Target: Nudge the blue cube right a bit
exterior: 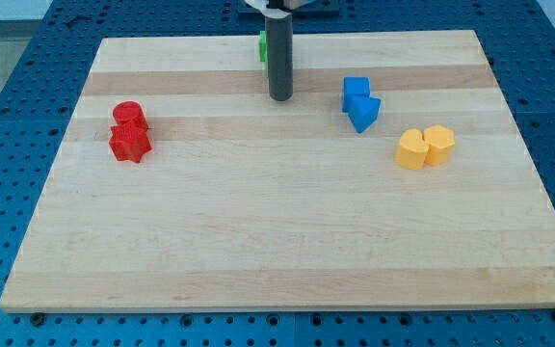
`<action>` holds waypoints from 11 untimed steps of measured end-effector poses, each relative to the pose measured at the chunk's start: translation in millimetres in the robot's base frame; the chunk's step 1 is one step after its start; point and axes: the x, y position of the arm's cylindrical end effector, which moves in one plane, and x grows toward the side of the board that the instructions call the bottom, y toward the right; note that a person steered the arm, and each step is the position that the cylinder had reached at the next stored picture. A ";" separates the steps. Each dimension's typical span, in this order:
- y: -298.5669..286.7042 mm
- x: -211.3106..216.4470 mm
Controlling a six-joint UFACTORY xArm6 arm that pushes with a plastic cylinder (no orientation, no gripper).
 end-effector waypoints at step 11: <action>133.0 -45.7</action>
